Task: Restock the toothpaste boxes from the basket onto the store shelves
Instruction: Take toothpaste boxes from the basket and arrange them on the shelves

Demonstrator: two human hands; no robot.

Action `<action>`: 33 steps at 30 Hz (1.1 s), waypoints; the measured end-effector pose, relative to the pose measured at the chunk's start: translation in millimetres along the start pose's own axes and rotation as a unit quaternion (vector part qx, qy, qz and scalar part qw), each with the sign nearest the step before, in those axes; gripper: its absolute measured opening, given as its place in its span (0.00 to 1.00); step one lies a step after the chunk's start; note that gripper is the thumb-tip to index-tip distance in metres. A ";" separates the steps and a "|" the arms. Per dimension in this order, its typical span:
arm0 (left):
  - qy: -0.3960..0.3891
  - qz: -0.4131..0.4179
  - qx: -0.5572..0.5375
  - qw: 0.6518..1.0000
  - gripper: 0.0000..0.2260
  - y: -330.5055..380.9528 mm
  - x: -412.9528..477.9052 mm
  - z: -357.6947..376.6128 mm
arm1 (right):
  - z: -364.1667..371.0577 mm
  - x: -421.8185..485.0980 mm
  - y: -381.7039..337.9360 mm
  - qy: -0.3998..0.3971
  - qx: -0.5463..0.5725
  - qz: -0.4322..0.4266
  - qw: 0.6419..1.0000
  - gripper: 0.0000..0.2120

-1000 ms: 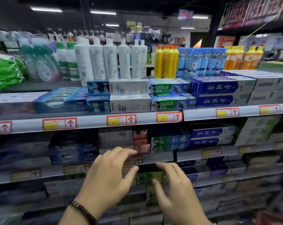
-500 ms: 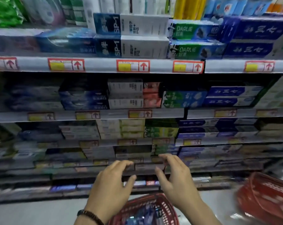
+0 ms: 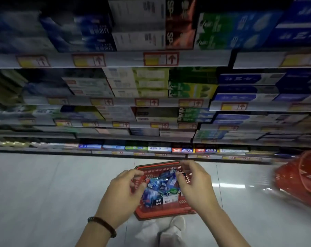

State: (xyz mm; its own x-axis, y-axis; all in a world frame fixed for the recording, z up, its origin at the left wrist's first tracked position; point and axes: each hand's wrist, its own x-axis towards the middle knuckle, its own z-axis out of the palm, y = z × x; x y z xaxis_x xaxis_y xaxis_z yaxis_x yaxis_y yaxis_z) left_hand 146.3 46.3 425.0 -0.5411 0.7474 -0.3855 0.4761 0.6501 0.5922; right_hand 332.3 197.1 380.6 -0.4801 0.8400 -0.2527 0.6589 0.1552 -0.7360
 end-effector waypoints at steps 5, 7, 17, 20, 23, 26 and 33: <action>-0.035 -0.026 -0.015 0.999 0.10 -46.1 8.1 49.8 | 33.5 -3.3 37.0 -0.029 0.019 0.059 0.998 0.17; -0.068 -0.038 0.000 0.997 0.10 -64.7 14.4 70.8 | 49.1 -4.9 52.5 -0.037 0.034 0.085 0.995 0.16; -0.194 -0.025 0.090 0.976 0.15 -148.1 86.8 157.1 | 148.3 3.7 140.0 -0.056 0.070 0.208 0.974 0.11; -0.206 -0.023 0.107 0.972 0.14 -174.9 107.9 189.1 | 176.0 9.8 167.4 -0.049 0.088 0.237 0.966 0.10; -0.215 -0.013 0.122 0.969 0.14 -202.8 132.6 231.2 | 205.2 20.0 200.3 -0.038 0.106 0.257 0.960 0.12; -0.200 0.005 0.128 0.971 0.14 -216.6 152.3 257.0 | 216.8 30.0 217.0 -0.012 0.125 0.259 0.958 0.14; -0.175 0.010 0.110 0.978 0.14 -255.9 195.0 331.3 | 260.0 55.5 280.2 -0.008 0.113 0.278 0.954 0.15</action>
State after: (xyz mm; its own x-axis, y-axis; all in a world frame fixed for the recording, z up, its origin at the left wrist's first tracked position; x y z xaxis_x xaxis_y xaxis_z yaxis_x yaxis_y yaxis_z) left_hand 148.6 71.1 -36.2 -0.2783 0.7359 -0.6172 0.6421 0.6205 0.4503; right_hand 339.7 152.0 -3.0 -0.1028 0.7517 -0.6514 0.6735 -0.4293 -0.6018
